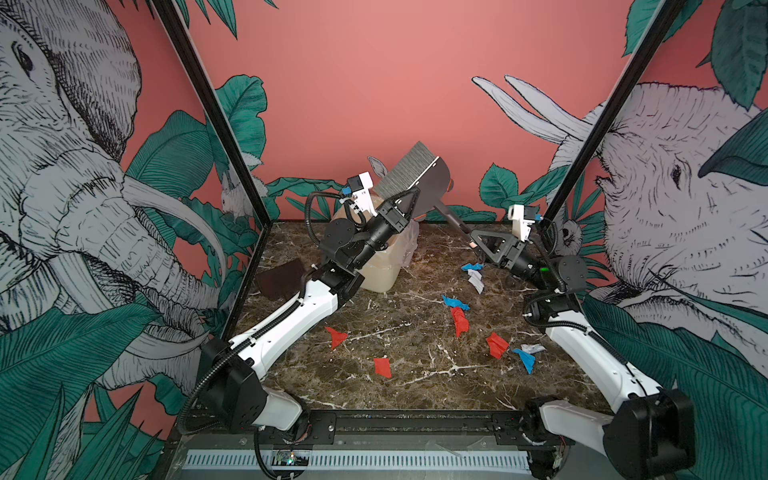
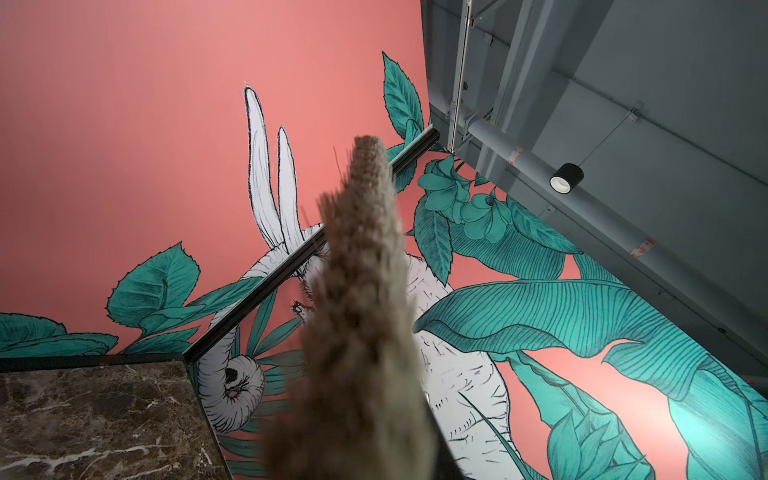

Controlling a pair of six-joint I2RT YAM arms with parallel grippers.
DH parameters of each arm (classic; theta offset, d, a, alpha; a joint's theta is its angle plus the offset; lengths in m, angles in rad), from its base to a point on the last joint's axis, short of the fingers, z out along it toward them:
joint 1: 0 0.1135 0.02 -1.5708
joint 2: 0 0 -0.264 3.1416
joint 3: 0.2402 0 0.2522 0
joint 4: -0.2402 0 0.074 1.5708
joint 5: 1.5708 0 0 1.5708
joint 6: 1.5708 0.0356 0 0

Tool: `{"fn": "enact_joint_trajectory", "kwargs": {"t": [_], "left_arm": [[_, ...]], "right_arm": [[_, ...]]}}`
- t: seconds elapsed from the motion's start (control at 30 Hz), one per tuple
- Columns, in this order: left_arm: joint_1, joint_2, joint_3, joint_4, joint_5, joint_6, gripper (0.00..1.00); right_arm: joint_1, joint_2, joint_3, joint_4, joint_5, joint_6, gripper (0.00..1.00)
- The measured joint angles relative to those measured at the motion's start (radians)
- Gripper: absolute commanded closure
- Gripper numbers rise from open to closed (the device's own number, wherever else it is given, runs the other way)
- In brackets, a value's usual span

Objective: Sweep away the paper scraps from the table

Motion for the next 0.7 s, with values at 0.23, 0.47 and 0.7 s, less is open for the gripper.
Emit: {"fn": "enact_joint_trajectory", "kwargs": {"t": [0.23, 0.47, 0.7], "left_arm": [[0.000, 0.008, -0.003, 0.006, 0.001, -0.025, 1.00], [-0.001, 0.015, -0.005, 0.009, 0.003, -0.034, 1.00], [-0.005, 0.015, -0.026, 0.032, -0.002, -0.049, 1.00]], "right_arm": [[0.013, 0.013, 0.001, 0.017, -0.004, 0.005, 0.37], [0.022, 0.028, 0.011, 0.020, -0.005, 0.007, 0.40], [0.022, 0.053, 0.032, 0.023, 0.004, 0.007, 0.45]]}}
